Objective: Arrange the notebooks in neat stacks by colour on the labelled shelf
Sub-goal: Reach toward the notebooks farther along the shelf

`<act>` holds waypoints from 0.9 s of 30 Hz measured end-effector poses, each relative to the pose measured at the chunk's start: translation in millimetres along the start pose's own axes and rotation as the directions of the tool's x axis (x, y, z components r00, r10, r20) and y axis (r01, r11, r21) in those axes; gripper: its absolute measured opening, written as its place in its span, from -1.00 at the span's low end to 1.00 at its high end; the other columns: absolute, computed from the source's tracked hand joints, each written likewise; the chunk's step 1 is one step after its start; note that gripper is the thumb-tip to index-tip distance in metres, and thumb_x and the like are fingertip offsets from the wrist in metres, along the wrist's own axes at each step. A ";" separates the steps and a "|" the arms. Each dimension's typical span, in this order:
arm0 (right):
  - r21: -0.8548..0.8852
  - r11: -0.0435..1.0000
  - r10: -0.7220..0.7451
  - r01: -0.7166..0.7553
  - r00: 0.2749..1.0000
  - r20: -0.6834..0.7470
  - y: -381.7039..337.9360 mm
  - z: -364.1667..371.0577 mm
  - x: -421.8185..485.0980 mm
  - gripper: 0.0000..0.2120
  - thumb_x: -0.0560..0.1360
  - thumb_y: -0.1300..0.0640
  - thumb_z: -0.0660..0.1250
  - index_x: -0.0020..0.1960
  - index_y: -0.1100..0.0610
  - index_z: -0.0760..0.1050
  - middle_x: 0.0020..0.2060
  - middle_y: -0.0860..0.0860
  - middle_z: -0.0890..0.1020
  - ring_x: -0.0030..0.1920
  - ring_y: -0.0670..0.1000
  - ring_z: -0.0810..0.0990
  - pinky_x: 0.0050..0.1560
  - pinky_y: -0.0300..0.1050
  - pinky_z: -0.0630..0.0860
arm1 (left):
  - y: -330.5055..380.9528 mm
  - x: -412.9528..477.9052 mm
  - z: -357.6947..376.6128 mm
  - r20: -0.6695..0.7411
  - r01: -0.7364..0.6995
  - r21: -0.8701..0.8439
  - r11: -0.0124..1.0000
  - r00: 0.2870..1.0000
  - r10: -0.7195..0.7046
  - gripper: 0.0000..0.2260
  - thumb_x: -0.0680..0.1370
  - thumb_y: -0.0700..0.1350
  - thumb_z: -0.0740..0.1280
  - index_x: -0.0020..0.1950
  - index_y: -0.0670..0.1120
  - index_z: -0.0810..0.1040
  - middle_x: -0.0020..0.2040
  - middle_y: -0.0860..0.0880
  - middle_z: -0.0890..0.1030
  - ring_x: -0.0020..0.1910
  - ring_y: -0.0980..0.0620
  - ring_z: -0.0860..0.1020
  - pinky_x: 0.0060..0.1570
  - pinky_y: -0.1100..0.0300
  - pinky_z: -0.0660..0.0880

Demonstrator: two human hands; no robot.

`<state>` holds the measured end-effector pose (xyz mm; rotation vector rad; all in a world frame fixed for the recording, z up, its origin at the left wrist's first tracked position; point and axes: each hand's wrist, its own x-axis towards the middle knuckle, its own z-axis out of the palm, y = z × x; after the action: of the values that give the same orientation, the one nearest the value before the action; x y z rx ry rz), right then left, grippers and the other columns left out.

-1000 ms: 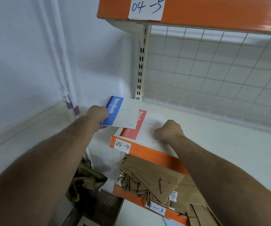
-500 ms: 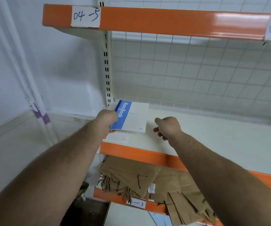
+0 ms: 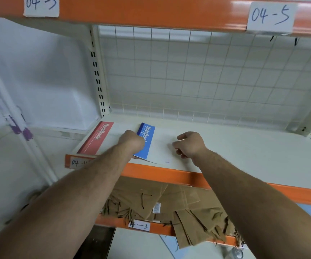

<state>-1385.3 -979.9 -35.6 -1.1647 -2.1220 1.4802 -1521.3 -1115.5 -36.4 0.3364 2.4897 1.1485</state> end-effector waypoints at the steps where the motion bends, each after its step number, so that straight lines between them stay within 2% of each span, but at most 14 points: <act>1: -0.015 1.000 0.002 -0.001 1.000 0.009 0.2 1.5 0.5 -0.71 0.47 0.31 0.42 0.16 0.24 0.48 -0.30 0.14 0.61 -0.42 0.04 0.55 -0.45 -0.16 0.48 | -0.6 0.2 1.1 -0.012 -0.017 0.063 0.998 1.000 0.018 -0.84 0.61 -0.13 0.29 0.10 -0.18 0.39 0.00 -0.12 0.53 -0.13 -0.04 0.53 -0.42 0.20 0.36; 4: -0.109 0.994 -0.006 0.011 0.999 0.045 2.5 9.3 3.6 -0.73 0.47 0.28 0.43 0.14 0.21 0.51 -0.32 0.14 0.64 -0.40 0.06 0.57 -0.38 -0.14 0.50 | 0.4 -3.6 2.3 -0.031 -0.062 0.219 0.974 0.997 0.071 -0.75 0.59 -0.13 0.33 0.18 -0.16 0.35 0.03 -0.10 0.48 -0.02 -0.09 0.55 -0.47 0.20 0.39; 6: -0.218 0.973 -0.056 0.068 0.996 0.062 4.2 14.8 6.6 -0.67 0.45 0.23 0.44 0.20 0.18 0.54 -0.13 0.12 0.67 -0.21 0.08 0.64 -0.23 -0.15 0.54 | -1.2 -4.1 4.0 -0.021 -0.140 0.348 0.927 0.987 0.157 -0.71 0.57 -0.11 0.36 0.20 -0.14 0.36 0.06 -0.09 0.48 -0.03 -0.09 0.54 -0.41 0.17 0.46; 8: -0.385 0.910 -0.122 0.150 0.988 0.098 2.0 17.7 6.4 -0.57 0.44 0.18 0.43 0.30 0.14 0.53 0.12 0.07 0.64 0.08 0.08 0.61 0.02 -0.17 0.53 | -3.7 -5.5 5.2 -0.006 -0.198 0.522 0.830 0.972 0.236 -0.69 0.55 -0.06 0.36 0.23 -0.15 0.42 0.14 -0.12 0.51 -0.05 -0.06 0.50 -0.25 0.14 0.47; 10: -0.499 0.844 -0.147 0.195 0.980 0.134 -2.4 20.1 3.4 -0.49 0.40 0.21 0.42 0.35 0.13 0.51 0.21 0.04 0.61 0.18 0.07 0.57 0.10 -0.19 0.48 | -6.7 -5.2 6.5 -0.006 -0.199 0.614 0.764 0.967 0.256 -0.67 0.55 -0.03 0.34 0.25 -0.15 0.45 0.19 -0.14 0.48 0.05 -0.08 0.51 -0.14 0.13 0.43; 12: -0.547 0.812 -0.139 0.202 0.978 0.155 -5.1 21.3 2.7 -0.48 0.35 0.25 0.42 0.31 0.15 0.54 0.17 0.05 0.62 0.16 0.08 0.57 0.09 -0.18 0.52 | -8.6 -2.2 8.5 0.002 -0.221 0.670 0.709 0.955 0.296 -0.68 0.56 0.00 0.33 0.24 -0.14 0.47 0.18 -0.12 0.51 0.13 -0.10 0.50 -0.09 0.14 0.39; 14: -0.566 0.802 -0.128 0.193 0.980 0.152 -5.9 21.3 4.6 -0.56 0.35 0.25 0.41 0.24 0.18 0.57 0.08 0.07 0.65 0.09 0.08 0.59 0.06 -0.14 0.56 | -10.0 0.9 8.3 0.017 -0.254 0.684 0.684 0.943 0.332 -0.68 0.56 0.04 0.34 0.20 -0.14 0.51 0.15 -0.11 0.57 0.11 -0.09 0.53 -0.11 0.14 0.42; 17: -0.571 0.800 -0.123 0.184 0.982 0.144 -4.8 20.9 9.0 -0.63 0.38 0.22 0.42 0.18 0.21 0.59 -0.04 0.08 0.67 0.00 0.08 0.62 0.06 -0.07 0.60 | -13.1 6.2 7.4 0.019 -0.284 0.647 0.707 0.934 0.358 -0.66 0.55 0.07 0.35 0.19 -0.14 0.55 0.13 -0.09 0.60 0.08 -0.08 0.57 -0.08 0.11 0.52; 23: -0.555 0.816 -0.098 0.164 0.984 0.147 -4.2 20.5 13.0 -0.69 0.39 0.21 0.43 0.12 0.23 0.61 -0.12 0.09 0.69 -0.04 0.06 0.64 0.01 -0.07 0.61 | -15.8 10.2 8.1 0.027 -0.319 0.636 0.702 0.919 0.393 -0.64 0.56 0.07 0.34 0.23 -0.14 0.56 0.15 -0.09 0.59 0.09 -0.07 0.57 -0.07 0.11 0.51; 25: -0.559 0.815 -0.090 0.155 0.986 0.141 -4.9 20.8 12.8 -0.66 0.39 0.21 0.42 0.15 0.24 0.60 -0.08 0.08 0.69 -0.01 0.06 0.63 0.01 -0.10 0.59 | -14.4 9.6 7.0 0.052 -0.322 0.645 0.693 0.923 0.381 -0.63 0.57 0.08 0.33 0.24 -0.14 0.53 0.17 -0.10 0.57 0.10 -0.08 0.56 -0.06 0.11 0.51; 27: -0.510 0.852 -0.070 0.122 0.990 0.119 -4.6 20.5 11.5 -0.55 0.43 0.18 0.41 0.31 0.21 0.52 0.13 0.07 0.65 0.12 0.07 0.60 0.09 -0.14 0.54 | -11.0 8.7 6.0 0.064 -0.333 0.654 0.679 0.919 0.389 -0.62 0.58 0.11 0.31 0.25 -0.13 0.50 0.17 -0.11 0.54 0.13 -0.09 0.53 -0.04 0.11 0.49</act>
<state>-1407.6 -984.9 -42.5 -1.1386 -2.7055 0.9565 -1527.2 -1115.3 -50.5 1.0380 2.9152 0.3334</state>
